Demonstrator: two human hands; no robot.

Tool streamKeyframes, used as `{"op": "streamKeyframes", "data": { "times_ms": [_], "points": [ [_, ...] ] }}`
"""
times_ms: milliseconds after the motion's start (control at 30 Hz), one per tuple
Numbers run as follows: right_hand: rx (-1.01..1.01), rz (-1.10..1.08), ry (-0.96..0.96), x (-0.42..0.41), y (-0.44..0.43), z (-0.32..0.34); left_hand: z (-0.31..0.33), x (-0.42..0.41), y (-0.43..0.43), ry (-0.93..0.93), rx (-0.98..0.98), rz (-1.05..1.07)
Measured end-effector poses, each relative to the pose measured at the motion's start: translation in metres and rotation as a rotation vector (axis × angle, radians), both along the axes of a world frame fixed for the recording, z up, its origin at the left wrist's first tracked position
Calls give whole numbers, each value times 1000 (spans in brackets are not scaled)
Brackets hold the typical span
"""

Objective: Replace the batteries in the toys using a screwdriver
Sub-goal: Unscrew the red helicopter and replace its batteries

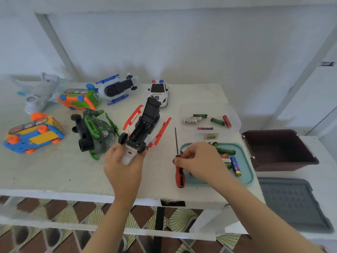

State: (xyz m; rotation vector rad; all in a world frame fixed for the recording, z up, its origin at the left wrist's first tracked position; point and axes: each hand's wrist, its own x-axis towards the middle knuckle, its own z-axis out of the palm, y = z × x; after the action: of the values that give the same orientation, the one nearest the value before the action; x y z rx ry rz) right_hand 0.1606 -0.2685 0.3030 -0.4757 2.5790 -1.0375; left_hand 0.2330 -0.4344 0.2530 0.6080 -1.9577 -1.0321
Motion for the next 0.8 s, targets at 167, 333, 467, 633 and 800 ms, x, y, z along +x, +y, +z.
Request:
{"op": "streamKeyframes", "data": {
  "times_ms": [167, 333, 467, 633, 800],
  "points": [
    [216, 48, 105, 5, -19, -14, -11, 5, -2, -48, -23, 6],
    [307, 80, 180, 3, -21, -15, -12, 4, 0, -59, -55, 13],
    [263, 95, 255, -9, -9, -7, -13, 5, -3, -47, -93, -2],
    [378, 335, 298, -25, 9, 7, -16, 3, -16, 8, -270, -58],
    [439, 451, 356, -22, 7, 5, -20, -1, -27, 7, -347, -79]
  ]
}}
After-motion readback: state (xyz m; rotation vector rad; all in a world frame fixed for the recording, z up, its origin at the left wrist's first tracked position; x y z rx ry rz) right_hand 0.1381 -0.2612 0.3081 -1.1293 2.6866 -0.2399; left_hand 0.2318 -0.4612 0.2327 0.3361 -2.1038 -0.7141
